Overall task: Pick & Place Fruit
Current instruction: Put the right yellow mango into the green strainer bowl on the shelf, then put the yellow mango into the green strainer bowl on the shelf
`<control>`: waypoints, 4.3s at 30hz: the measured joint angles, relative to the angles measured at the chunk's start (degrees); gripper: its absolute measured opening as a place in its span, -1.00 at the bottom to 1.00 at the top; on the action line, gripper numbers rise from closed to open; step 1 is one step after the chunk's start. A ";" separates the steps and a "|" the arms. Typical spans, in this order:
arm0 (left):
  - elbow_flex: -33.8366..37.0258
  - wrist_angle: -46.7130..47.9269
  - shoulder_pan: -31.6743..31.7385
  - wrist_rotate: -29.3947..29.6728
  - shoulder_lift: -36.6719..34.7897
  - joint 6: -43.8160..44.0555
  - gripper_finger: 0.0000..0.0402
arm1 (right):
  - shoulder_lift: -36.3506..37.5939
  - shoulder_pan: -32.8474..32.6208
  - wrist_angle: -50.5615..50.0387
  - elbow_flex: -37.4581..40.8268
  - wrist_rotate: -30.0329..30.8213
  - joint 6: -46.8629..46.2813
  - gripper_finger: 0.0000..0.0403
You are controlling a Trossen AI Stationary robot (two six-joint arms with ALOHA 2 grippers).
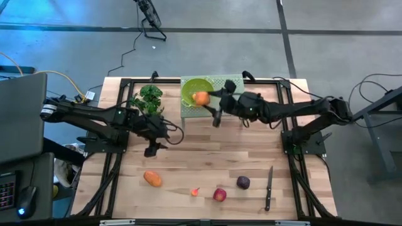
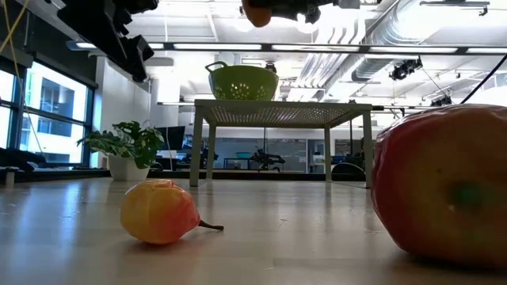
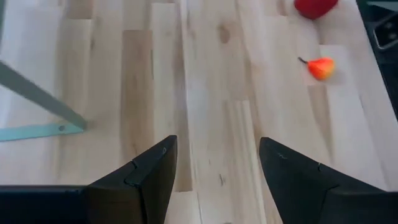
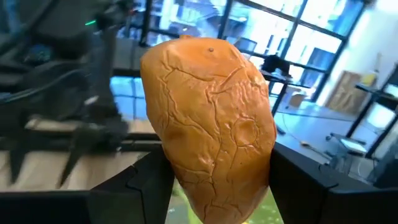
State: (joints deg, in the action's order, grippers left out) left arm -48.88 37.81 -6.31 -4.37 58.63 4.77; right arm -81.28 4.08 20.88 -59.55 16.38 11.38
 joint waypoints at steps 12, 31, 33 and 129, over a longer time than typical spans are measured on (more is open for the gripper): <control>0.00 -0.78 -8.79 -0.69 0.00 0.18 0.11 | -0.48 8.07 0.31 0.00 -1.97 -16.21 0.08; 0.02 -4.04 -12.48 -0.76 1.31 3.04 0.11 | -5.00 11.83 -3.57 0.02 -8.57 -18.72 0.08; 0.04 -3.77 -12.48 -0.90 1.79 3.04 0.11 | -5.61 11.85 -3.58 0.02 -8.49 -18.65 0.08; 0.00 -4.53 -11.32 -0.82 12.46 5.46 0.36 | 29.23 -8.56 -57.99 0.02 13.68 -23.69 0.40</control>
State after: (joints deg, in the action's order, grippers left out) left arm -48.88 33.27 -17.63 -5.19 71.09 10.23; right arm -52.04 -4.48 -37.10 -59.53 30.06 -12.30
